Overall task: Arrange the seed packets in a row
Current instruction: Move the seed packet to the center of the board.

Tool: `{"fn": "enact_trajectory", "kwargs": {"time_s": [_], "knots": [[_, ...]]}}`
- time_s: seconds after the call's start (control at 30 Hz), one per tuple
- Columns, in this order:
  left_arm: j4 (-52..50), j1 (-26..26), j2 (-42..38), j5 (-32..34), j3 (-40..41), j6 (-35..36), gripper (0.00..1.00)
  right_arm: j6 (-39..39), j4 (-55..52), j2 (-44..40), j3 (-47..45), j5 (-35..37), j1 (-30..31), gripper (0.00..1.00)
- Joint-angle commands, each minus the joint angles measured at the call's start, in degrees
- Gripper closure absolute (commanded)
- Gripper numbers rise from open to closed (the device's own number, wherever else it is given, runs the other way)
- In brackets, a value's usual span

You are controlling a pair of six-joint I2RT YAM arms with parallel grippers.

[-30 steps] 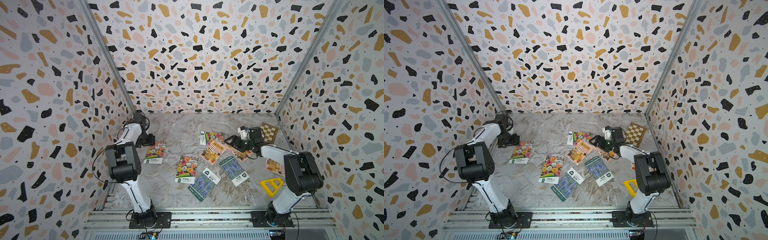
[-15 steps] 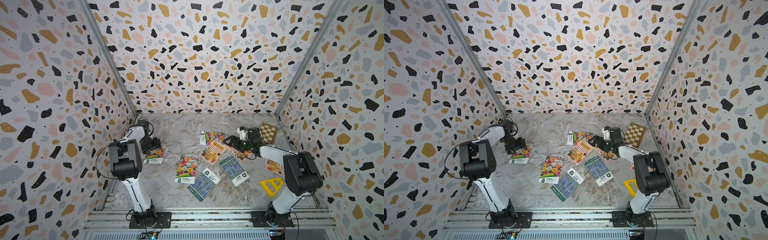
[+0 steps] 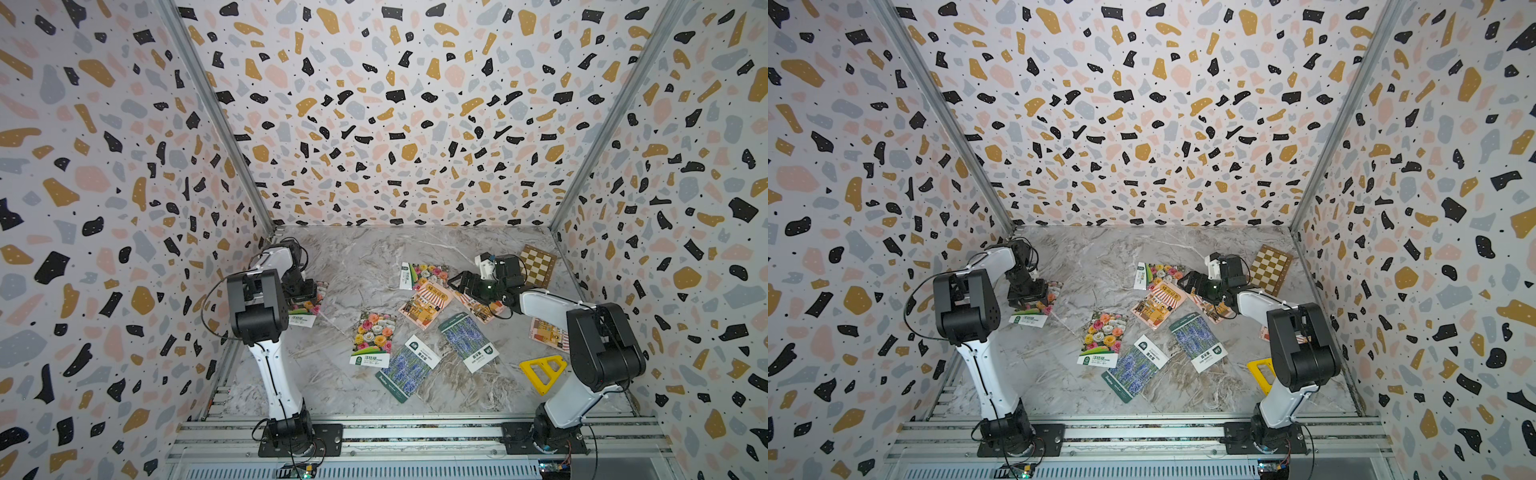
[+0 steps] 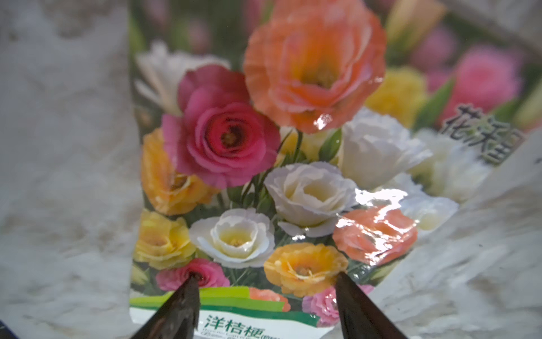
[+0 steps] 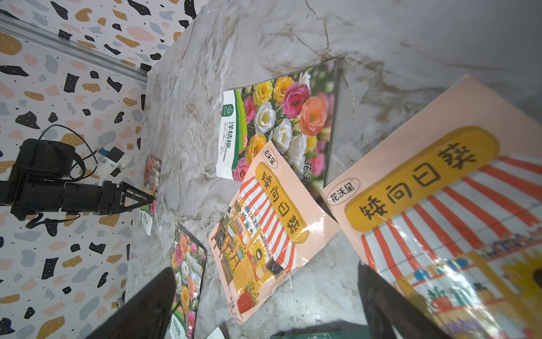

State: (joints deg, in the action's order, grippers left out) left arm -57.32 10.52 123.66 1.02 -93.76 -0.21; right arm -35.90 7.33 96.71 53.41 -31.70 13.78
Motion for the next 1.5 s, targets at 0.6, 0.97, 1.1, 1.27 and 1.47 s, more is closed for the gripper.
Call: {"fn": "enact_trajectory", "kwargs": {"time_s": [0.6,0.97,1.1,1.27,1.47], "knots": [[-6.3,7.8,4.9,5.1,-5.0,-3.2,0.28,0.3,0.1,-1.4,1.1,-0.3,-0.1,0.04],[-8.2,7.8,-6.3,-3.9,-10.9,-7.8,0.09,1.3,-0.6,-3.9,1.0,-0.5,0.4,0.03],[-1.6,7.0,-16.3,-14.1,0.0,-11.5,0.05,2.1,-0.7,-4.3,0.5,-0.5,3.8,0.03],[14.4,4.5,-30.8,-25.3,17.4,-21.1,0.01,3.0,-1.1,-3.0,1.0,1.3,13.3,0.03],[20.6,-4.1,-40.6,-32.8,30.1,-24.4,0.01,1.9,0.1,1.6,2.4,2.6,23.7,0.08]]}}
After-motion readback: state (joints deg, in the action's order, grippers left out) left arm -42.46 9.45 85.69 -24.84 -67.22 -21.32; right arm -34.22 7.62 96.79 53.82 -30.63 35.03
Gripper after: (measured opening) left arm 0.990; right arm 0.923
